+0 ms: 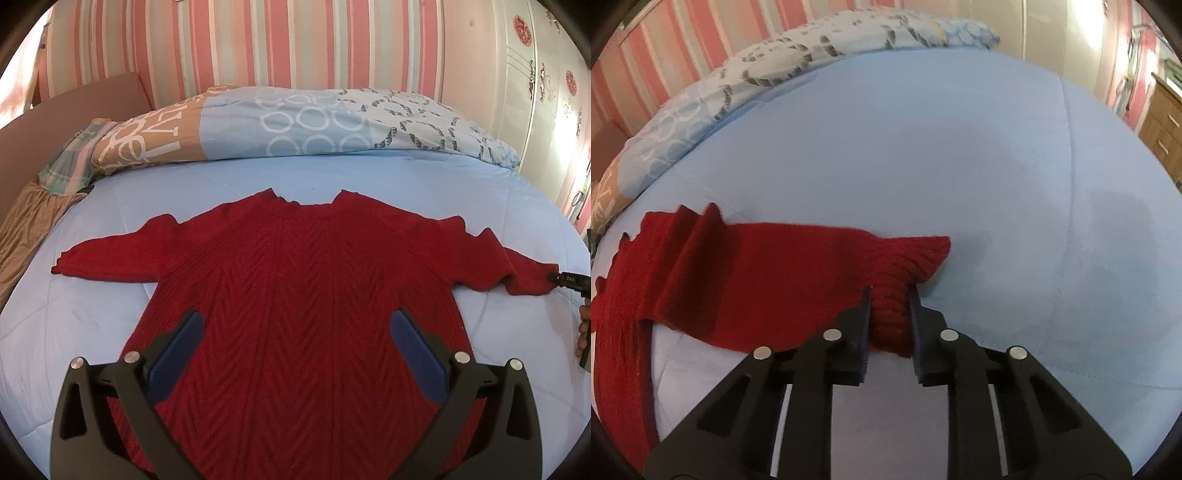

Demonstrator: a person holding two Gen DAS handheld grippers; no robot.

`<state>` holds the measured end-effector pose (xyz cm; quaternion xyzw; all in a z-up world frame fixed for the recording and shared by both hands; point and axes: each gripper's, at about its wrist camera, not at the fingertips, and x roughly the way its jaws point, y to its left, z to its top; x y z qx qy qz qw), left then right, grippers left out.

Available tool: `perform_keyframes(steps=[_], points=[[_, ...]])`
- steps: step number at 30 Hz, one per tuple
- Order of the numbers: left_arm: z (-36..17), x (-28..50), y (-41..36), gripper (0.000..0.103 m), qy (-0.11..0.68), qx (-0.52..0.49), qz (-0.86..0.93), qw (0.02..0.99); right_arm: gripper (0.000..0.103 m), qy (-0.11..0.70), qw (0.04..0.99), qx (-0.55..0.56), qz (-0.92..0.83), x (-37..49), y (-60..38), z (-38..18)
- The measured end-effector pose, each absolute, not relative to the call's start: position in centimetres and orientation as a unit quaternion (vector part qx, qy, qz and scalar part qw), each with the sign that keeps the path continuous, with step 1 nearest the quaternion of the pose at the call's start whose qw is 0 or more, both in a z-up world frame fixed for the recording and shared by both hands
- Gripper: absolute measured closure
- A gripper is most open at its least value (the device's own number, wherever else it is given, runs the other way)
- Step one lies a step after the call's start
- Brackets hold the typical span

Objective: Fold small clothes
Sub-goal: 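Lift the held sleeve and lay it across the sweater body, then release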

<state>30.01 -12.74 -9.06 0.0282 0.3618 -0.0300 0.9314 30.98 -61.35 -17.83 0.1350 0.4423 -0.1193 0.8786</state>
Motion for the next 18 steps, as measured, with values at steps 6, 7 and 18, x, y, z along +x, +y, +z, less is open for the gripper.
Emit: perform_keyframes(steps=[6, 7, 18], points=[[-8.5, 29.7, -12.5, 0.002, 0.355, 0.029, -0.029, 0.934, 0.087, 0.406, 0.890, 0.107, -0.180, 30.0, -62.5, -14.5], [-8.3, 29.6, -12.3, 0.002, 0.353, 0.029, -0.029, 0.935, 0.087, 0.401, 0.890, 0.105, -0.192, 29.8, -63.0, -14.0], [-7.5, 29.7, -10.5, 0.002, 0.351, 0.028, -0.020, 0.936, 0.087, 0.349, 0.924, 0.072, -0.139, 31.3, -57.7, -7.3]])
